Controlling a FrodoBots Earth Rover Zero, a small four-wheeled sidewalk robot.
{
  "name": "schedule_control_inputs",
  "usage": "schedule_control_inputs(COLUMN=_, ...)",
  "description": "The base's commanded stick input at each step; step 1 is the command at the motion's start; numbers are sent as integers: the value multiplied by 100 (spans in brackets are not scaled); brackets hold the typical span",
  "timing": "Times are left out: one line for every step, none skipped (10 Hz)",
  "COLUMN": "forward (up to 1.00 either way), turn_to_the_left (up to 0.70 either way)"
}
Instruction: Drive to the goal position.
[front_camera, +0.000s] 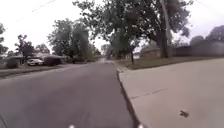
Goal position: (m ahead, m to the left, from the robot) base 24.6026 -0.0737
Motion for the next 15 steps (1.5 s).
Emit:
schedule_control_inputs(forward=100, turn_to_the_left=0)
schedule_control_inputs(forward=100, turn_to_the_left=1)
schedule_control_inputs(forward=100, turn_to_the_left=18)
schedule_control_inputs(forward=100, turn_to_the_left=40)
schedule_control_inputs(forward=100, turn_to_the_left=26)
schedule_control_inputs(forward=100, turn_to_the_left=11)
schedule_control_inputs(forward=100, turn_to_the_left=0)
schedule_control_inputs(forward=100, turn_to_the_left=0)
schedule_control_inputs(forward=100, turn_to_the_left=0)
schedule_control_inputs(forward=100, turn_to_the_left=0)
schedule_control_inputs(forward=100, turn_to_the_left=0)
schedule_control_inputs(forward=100, turn_to_the_left=0)
schedule_control_inputs(forward=100, turn_to_the_left=-11)
schedule_control_inputs(forward=100, turn_to_the_left=-38)
schedule_control_inputs(forward=100, turn_to_the_left=-39)
